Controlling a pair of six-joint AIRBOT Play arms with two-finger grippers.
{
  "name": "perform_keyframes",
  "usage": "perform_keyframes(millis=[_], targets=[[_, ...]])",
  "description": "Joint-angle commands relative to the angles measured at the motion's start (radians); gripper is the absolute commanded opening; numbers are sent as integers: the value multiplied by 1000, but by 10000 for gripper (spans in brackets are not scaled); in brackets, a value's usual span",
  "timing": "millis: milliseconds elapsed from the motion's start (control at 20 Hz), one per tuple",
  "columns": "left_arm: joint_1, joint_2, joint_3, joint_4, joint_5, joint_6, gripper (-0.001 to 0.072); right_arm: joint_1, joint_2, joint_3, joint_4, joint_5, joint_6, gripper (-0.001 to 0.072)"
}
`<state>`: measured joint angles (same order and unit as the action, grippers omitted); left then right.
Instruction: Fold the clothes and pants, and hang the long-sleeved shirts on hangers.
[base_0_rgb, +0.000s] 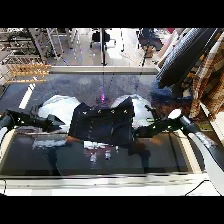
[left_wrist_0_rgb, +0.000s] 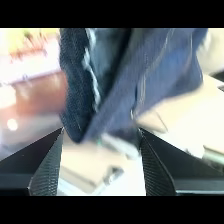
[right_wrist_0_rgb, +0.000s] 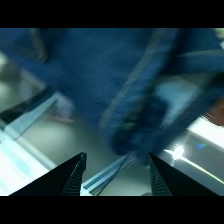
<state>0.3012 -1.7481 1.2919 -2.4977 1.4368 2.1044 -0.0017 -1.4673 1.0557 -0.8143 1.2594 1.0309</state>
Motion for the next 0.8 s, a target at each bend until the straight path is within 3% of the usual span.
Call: perform_keyframes(millis=[0,100,250,300,350,400,450,600,750], targets=[[-42,2,-90,7,1,51,513,83,11,-57,35,-140,-30,449],[-78,2,-118,7,-85,51,513,131,10,-57,28,-240,-29,449],[-130,1,-124,7,-158,50,512,177,-15,-57,3,-277,2,448],[-145,1,-124,8,-174,50,475,188,-26,-57,-18,-276,13,445],[-156,1,-124,7,-183,50,341,198,-30,-57,-35,-262,21,389],[-161,1,-124,7,-186,50,67,198,-28,-56,-34,-233,25,180],[-161,2,-124,6,-190,42,13,197,-19,-50,-27,-187,27,31],[-125,45,-121,-35,-192,16,11,195,62,22,-32,-109,68,32],[-98,134,-79,-62,-182,16,11,195,137,158,-90,-250,164,32]])
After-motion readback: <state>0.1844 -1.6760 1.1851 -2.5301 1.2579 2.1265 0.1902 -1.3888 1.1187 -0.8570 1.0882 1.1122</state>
